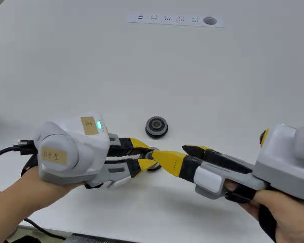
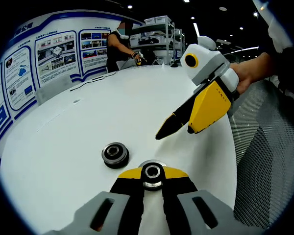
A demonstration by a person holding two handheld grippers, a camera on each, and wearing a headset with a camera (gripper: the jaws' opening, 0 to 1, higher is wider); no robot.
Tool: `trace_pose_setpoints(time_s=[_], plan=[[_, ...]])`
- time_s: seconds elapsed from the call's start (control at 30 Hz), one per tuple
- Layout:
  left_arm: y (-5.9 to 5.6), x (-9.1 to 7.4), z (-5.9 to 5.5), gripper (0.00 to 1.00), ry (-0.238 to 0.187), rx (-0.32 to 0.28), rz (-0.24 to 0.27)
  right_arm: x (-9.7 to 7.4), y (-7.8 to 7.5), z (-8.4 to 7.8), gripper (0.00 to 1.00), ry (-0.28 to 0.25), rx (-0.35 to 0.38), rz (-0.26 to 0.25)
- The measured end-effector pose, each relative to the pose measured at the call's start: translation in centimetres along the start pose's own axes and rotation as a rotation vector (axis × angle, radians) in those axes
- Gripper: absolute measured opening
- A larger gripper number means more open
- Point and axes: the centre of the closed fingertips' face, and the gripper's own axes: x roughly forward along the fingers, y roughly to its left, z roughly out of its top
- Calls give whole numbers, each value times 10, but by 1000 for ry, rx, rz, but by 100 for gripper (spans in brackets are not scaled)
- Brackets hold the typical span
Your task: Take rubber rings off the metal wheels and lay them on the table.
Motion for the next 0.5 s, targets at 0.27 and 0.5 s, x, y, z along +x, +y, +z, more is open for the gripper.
trace_pose_setpoints(time_s=[0.27, 0.5], plan=[[0, 0, -1, 13, 5, 14, -7, 14, 1, -1, 60, 5, 63, 38], [1, 1, -1, 13, 12, 24, -14, 23, -2, -6, 60, 42, 97, 41]])
